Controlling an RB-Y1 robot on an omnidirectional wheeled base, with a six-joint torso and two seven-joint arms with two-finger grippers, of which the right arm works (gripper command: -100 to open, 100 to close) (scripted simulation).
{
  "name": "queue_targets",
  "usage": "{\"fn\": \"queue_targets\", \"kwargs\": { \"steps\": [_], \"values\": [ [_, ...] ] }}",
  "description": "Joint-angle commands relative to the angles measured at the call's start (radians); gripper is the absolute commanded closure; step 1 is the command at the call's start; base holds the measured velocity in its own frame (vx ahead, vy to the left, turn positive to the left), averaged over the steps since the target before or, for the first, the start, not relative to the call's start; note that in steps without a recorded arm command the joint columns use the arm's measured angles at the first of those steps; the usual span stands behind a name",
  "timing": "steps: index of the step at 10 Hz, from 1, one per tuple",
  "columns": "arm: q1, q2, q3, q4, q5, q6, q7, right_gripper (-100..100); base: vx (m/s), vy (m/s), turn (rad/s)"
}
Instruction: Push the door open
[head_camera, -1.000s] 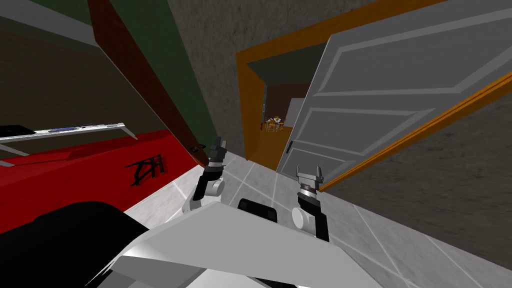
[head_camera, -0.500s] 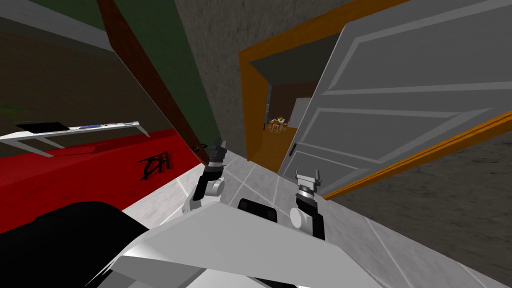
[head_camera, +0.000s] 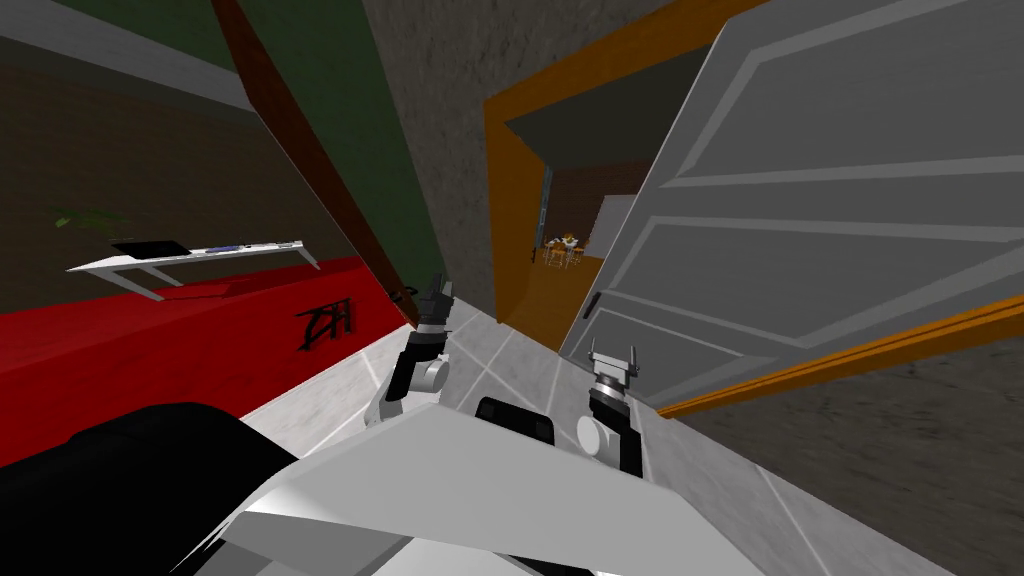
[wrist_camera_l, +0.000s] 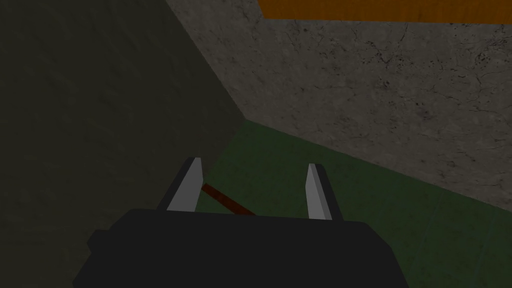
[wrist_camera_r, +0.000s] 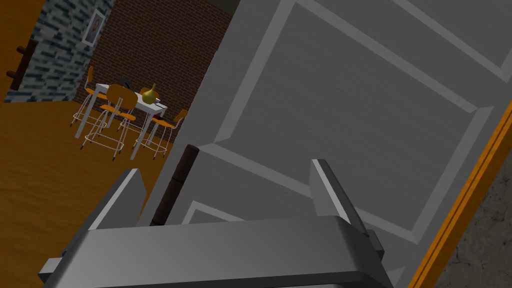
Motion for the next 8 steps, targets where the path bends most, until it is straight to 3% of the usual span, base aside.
{"fn": "queue_targets", "kwargs": {
  "steps": [1, 8],
  "values": [
    [-0.005, 0.002, 0.009, 0.032, -0.028, -0.022, -0.017, -100, 0.083, -0.058, 0.087],
    [-0.034, 0.002, 0.036, 0.165, -0.151, -0.102, -0.091, -100, 0.081, -0.059, 0.119]
  ]
}}
